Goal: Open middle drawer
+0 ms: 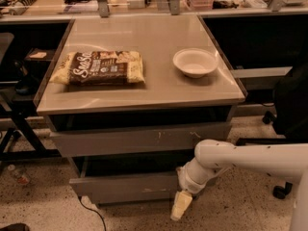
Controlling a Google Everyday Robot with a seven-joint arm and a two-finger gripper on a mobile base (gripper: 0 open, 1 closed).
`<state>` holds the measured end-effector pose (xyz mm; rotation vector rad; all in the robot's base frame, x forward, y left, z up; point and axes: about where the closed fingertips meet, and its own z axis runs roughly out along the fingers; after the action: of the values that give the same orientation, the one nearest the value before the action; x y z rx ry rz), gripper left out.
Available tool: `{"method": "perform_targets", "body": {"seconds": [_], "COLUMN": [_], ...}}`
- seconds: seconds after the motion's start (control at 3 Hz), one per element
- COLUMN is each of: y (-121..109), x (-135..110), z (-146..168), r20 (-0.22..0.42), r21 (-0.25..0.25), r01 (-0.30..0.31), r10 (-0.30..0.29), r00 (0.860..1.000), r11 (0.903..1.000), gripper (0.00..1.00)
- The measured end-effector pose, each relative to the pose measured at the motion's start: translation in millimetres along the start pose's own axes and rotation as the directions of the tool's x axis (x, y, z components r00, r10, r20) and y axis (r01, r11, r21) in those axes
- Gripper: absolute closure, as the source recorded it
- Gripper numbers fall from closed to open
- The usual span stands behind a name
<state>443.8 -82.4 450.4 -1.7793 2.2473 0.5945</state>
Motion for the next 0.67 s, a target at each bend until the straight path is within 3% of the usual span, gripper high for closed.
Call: {"method": "perform_targets", "body": {"seconds": [0.33,0.67], "y": [29.3,35.7], "x": [17.9,22.9], "z": [-18.6,-23.3], "r20": [-0.016,-0.02], "r21": [-0.037,-0.045], "r01": [-0.007,-0.011], "r10": [0.007,0.01], "r00": [1.0,1.0], "r11": [0.9993,0.9989], "gripper": [0.0,0.0]}}
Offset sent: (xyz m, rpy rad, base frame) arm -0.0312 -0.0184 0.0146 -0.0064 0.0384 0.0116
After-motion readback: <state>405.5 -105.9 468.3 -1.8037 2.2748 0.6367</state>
